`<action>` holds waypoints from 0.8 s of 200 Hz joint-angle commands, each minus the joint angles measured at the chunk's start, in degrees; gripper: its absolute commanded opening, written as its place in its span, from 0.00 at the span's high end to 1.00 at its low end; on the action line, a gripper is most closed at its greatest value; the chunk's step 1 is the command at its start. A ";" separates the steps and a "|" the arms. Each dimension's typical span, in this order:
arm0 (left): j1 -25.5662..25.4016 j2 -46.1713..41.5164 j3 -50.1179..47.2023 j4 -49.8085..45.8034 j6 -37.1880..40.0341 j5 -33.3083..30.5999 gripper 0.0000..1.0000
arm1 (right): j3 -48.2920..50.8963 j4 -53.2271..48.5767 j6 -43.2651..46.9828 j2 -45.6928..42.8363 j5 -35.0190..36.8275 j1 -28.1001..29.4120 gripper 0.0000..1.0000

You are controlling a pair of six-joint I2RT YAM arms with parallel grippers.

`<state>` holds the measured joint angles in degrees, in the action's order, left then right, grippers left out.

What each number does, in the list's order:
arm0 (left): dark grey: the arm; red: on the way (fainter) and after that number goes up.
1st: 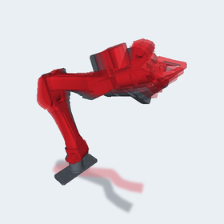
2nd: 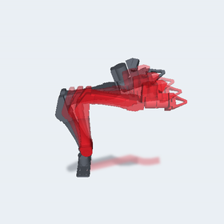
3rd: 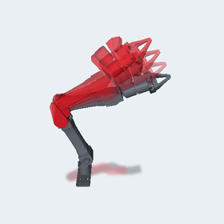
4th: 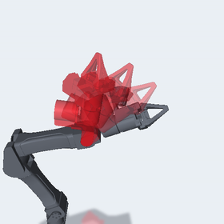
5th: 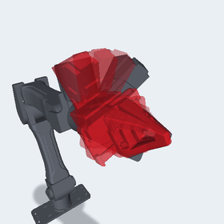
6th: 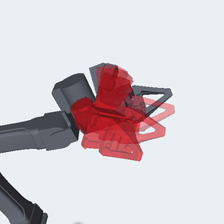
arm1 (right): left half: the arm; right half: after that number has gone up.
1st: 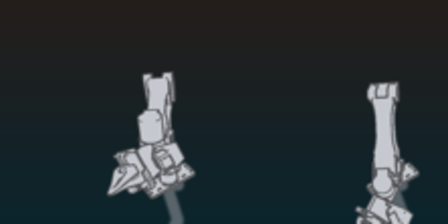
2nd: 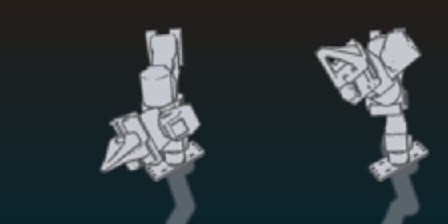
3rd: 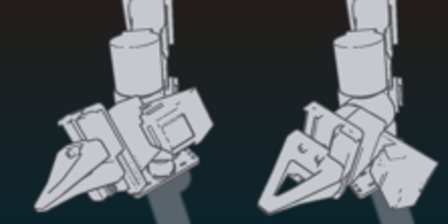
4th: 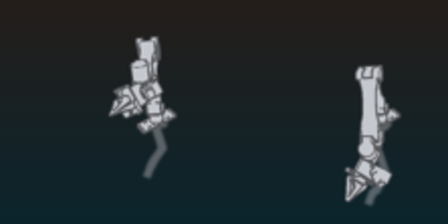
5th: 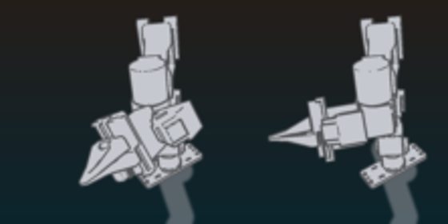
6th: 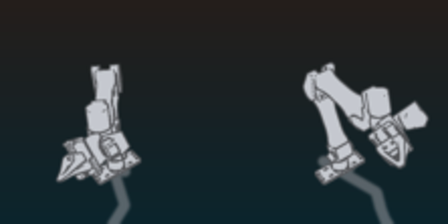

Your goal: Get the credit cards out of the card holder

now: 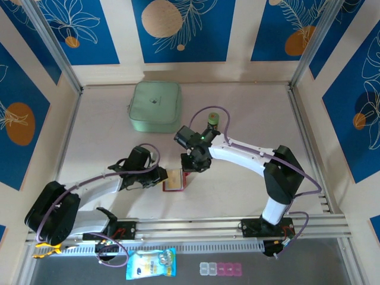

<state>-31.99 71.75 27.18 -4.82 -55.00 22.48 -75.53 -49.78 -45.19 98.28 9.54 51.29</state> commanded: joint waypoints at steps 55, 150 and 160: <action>-1.39 3.55 -0.13 4.38 -1.03 0.38 0.84 | 7.45 1.74 2.29 -3.19 -0.65 -4.26 0.97; -2.79 7.77 -0.64 7.72 -1.75 0.72 0.88 | 11.52 3.12 3.09 0.20 2.40 -5.24 0.97; -3.09 7.97 -0.72 8.02 -1.85 0.46 0.88 | 11.72 2.98 3.23 0.65 2.90 -5.24 0.97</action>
<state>-34.15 78.91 27.11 1.52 -56.05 22.46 -65.08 -46.37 -42.85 97.47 10.68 46.37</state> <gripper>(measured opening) 0.121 0.082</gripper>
